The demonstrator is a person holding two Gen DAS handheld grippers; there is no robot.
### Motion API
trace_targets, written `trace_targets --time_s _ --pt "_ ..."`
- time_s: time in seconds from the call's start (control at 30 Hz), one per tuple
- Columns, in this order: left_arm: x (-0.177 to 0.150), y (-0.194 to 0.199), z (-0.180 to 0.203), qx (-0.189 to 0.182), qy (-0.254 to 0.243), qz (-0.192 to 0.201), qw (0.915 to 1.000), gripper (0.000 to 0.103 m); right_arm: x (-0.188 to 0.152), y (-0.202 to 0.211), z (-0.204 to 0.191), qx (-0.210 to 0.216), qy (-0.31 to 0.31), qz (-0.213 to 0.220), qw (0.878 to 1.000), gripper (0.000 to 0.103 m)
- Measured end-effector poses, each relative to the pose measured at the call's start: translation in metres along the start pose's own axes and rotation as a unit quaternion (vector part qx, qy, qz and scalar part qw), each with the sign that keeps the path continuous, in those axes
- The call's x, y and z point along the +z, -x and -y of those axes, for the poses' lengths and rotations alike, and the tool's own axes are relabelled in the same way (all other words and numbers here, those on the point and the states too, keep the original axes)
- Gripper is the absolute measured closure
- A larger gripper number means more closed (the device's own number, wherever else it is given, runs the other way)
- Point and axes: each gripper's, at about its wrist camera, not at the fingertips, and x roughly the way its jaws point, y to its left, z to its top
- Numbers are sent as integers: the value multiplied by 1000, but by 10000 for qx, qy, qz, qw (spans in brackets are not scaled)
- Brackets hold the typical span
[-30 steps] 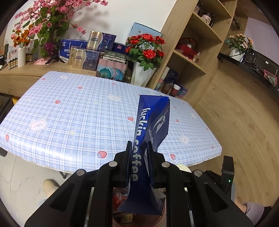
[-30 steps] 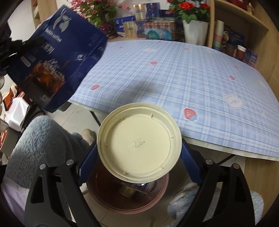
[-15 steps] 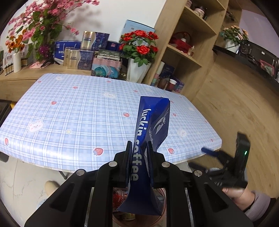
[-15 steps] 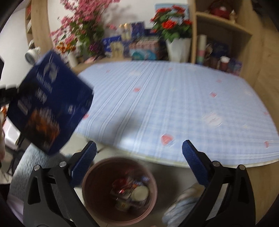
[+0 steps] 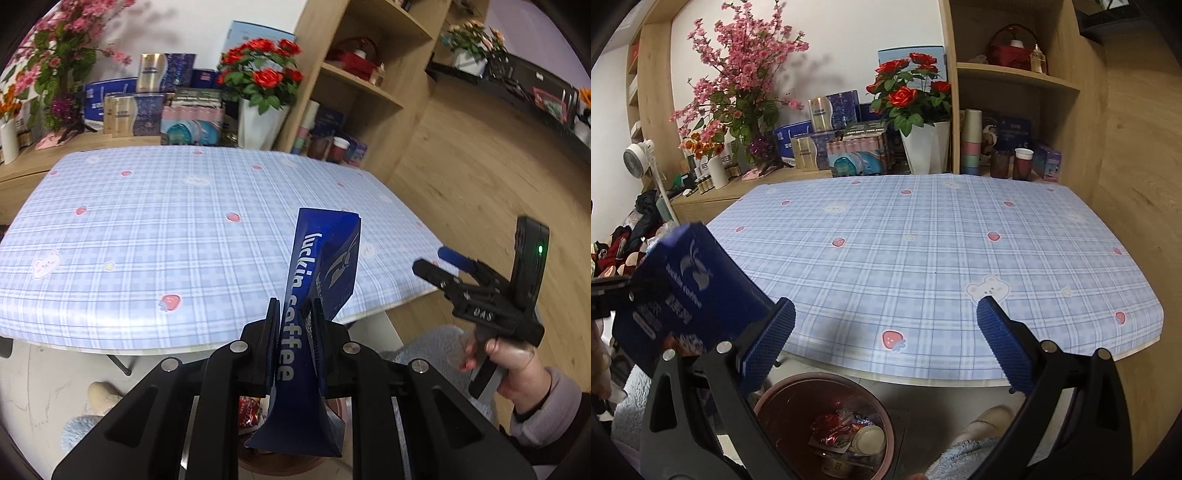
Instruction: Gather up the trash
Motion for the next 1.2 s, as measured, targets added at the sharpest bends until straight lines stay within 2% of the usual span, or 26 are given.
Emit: trace_targets --time_s 0.17,0.43,0.5,0.57,0.7,0.77,0.87,1.03,1.2 --pt "-10 -18 15 -79 -235 -232 9994 86 -5 -2 7 -18 -76 -56 10000 6" --pt "-25 -45 22 -195 -291 -546 9979 85 -11 -7 14 -45 -168 -132 9998 6" --pt "-28 -48 19 -143 -246 -547 9981 76 -13 -7 14 -39 -170 -145 9997 6" --pt "-28 -49 16 -90 -182 -490 9986 56 -14 -8 12 -24 -163 -167 9997 6" --pt "-24 -43 11 84 -162 -357 9992 47 -16 -9 8 -1 -100 -202 9997 6" --pt "-22 -38 11 229 -250 -237 9991 35 -16 -10 5 15 -74 -210 9998 6" --pt "-17 -32 10 370 -354 -65 9987 24 -14 -9 2 26 -30 -201 9998 6" --pt "-7 -18 8 650 -424 236 9967 12 -9 -6 -4 25 44 -149 9999 6" --pt "8 2 8 1066 -590 590 9908 9 2 1 -7 41 113 -90 9999 6"
